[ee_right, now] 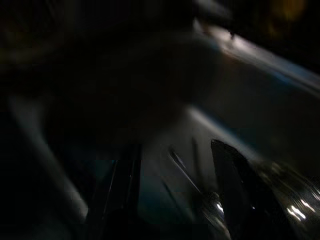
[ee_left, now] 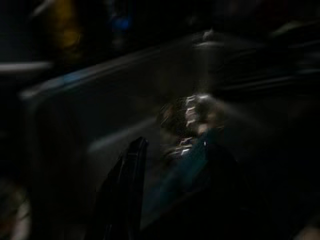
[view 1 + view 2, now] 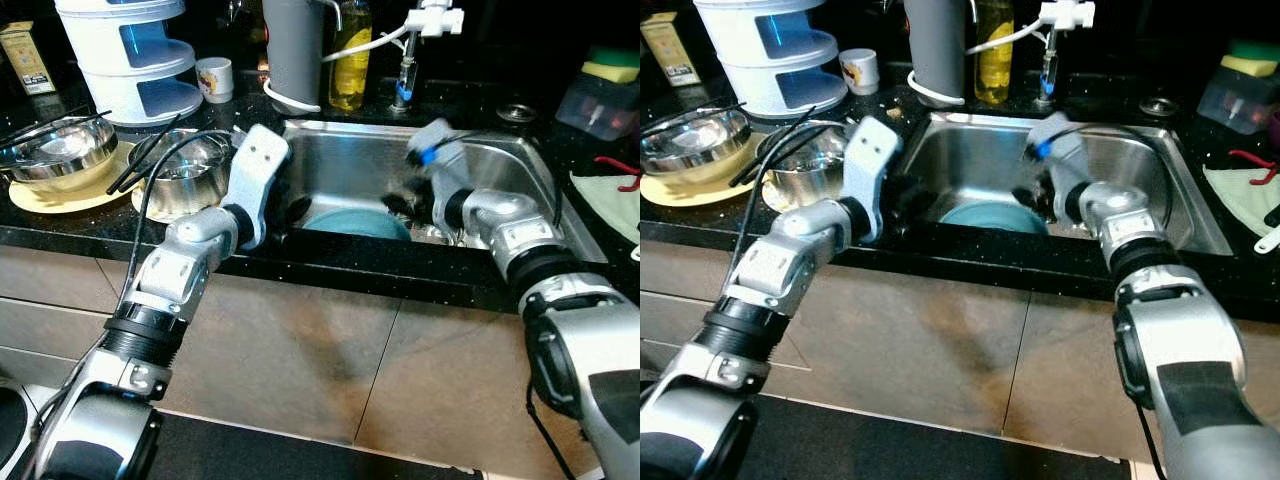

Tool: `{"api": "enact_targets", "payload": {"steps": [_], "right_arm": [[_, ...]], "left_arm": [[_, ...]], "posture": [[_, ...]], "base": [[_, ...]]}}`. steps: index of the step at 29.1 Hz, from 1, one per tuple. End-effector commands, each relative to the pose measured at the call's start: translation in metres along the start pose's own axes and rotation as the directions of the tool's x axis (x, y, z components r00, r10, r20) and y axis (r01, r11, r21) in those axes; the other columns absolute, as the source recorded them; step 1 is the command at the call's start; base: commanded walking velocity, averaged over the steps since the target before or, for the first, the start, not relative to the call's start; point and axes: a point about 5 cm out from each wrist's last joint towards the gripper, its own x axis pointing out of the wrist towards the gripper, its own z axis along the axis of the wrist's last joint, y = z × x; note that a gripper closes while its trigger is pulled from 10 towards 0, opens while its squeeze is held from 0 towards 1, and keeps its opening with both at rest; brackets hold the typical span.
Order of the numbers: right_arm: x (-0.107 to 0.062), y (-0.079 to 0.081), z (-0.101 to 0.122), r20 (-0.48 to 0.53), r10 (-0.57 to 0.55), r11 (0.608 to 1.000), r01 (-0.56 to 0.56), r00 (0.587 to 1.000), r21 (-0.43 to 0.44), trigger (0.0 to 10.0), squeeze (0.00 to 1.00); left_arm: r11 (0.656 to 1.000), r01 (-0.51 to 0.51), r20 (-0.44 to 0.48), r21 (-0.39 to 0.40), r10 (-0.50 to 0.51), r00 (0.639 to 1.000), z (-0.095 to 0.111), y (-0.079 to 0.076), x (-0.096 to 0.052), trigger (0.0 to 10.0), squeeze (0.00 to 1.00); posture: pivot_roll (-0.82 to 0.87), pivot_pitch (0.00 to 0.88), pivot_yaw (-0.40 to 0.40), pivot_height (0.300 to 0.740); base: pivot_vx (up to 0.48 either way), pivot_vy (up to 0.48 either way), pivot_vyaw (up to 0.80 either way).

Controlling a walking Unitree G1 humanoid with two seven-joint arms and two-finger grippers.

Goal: Kitchen organization

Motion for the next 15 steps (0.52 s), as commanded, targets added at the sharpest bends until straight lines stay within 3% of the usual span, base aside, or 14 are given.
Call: {"api": "enact_targets", "payload": {"steps": [1,3,4,6,8,9,13,15], "right_arm": [[-0.002,0.007,0.016,0.159,0.134,0.985,-0.149,0.978,0.084,10.0,0.00],[-0.010,0.019,0.022,0.347,0.307,0.914,-0.377,0.886,0.153,10.0,0.00],[-0.010,0.019,0.022,0.347,0.307,0.914,-0.377,0.886,0.153,10.0,0.00],[-0.024,0.034,0.016,0.443,0.398,0.839,-0.514,0.803,0.179,10.0,0.00],[-0.028,0.039,0.013,0.459,0.417,0.819,-0.543,0.785,0.185,10.0,0.00],[-0.040,0.055,-0.006,0.470,0.454,0.772,-0.597,0.757,0.217,10.0,0.00],[-0.048,0.068,-0.018,0.473,0.490,0.739,-0.637,0.732,0.219,10.0,0.00],[-0.056,0.083,-0.030,0.463,0.529,0.704,-0.672,0.711,0.228,10.0,0.00]], "left_arm": [[0.996,0.077,0.081,-0.054,-0.072,0.994,0.008,-0.008,-0.009,10.0,0.00],[0.990,0.109,0.161,-0.093,-0.093,0.983,0.012,-0.013,-0.025,10.0,0.00],[0.990,0.109,0.161,-0.093,-0.093,0.983,0.012,-0.013,-0.025,10.0,0.00],[0.980,0.120,0.229,-0.160,-0.081,0.970,0.014,-0.012,-0.042,10.0,0.00],[0.975,0.127,0.247,-0.183,-0.079,0.966,0.014,-0.012,-0.047,10.0,0.00],[0.964,0.184,0.245,-0.193,-0.134,0.960,0.014,-0.015,-0.064,10.0,0.00],[0.956,0.224,0.214,-0.187,-0.183,0.959,0.010,-0.019,-0.076,10.0,0.00],[0.944,0.277,0.164,-0.180,-0.248,0.955,0.002,-0.027,-0.094,10.0,0.00]], "posture": [[-0.02,0.147,-0.019,0.740],[-0.02,0.143,-0.018,0.740],[-0.02,0.143,-0.018,0.740],[-0.03,0.142,-0.017,0.740],[-0.03,0.140,-0.018,0.740],[-0.02,0.138,-0.019,0.740],[-0.02,0.138,-0.015,0.740],[-0.02,0.136,-0.011,0.740]], "base": [[0.000,0.000,0.00],[0.000,0.000,0.00],[0.000,0.000,0.00],[0.000,0.000,0.00],[0.000,0.000,0.00],[0.000,0.000,0.00],[0.000,0.000,0.00],[0.000,0.000,0.00]]}}
